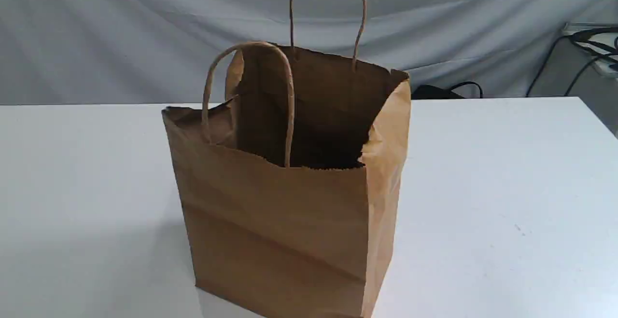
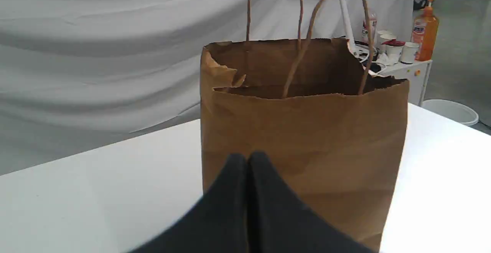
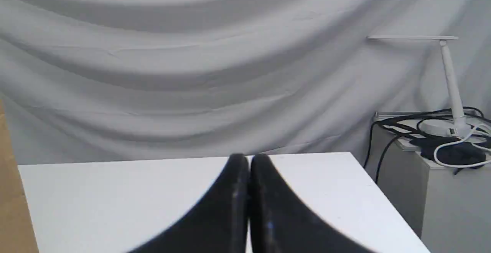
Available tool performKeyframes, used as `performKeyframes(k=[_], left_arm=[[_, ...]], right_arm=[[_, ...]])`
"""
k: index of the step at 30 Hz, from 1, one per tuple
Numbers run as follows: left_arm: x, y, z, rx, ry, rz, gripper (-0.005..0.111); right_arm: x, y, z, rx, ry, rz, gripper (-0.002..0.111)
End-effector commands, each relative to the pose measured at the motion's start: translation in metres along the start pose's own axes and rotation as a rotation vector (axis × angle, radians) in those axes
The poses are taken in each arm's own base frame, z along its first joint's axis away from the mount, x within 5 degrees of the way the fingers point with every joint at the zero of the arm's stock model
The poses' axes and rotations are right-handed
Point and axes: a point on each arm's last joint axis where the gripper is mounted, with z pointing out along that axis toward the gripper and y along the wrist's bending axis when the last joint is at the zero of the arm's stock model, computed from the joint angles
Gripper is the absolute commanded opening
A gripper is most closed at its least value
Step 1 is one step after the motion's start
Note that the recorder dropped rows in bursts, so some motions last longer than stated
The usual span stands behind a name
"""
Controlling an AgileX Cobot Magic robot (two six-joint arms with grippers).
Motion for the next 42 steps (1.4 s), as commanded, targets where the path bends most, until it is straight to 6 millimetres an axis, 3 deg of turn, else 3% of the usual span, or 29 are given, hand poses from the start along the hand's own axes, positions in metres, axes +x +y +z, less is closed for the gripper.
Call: performKeyframes(k=[1,8,36,42], left_arm=[[0.000,0.000,0.000,-0.003,-0.011,-0.007,0.000],[0.000,0.000,0.000,-0.003,-0.011,-0.007,0.000],[-0.001,0.001,-0.004,-0.015,-0.034,0.023,0.000],[-0.013,0.012,-0.009,-0.211,-0.172,0.081,0.000]], right_arm=[[0.003,-0.001,0.000,0.011,0.022,-0.011,0.000],[0.006,0.000,0.000,0.011,0.059,0.115,0.000],[0.006,0.000,0.000,0.011,0.057,0.117,0.000],[0.006,0.000,0.000,0.011,0.057,0.117,0.000]])
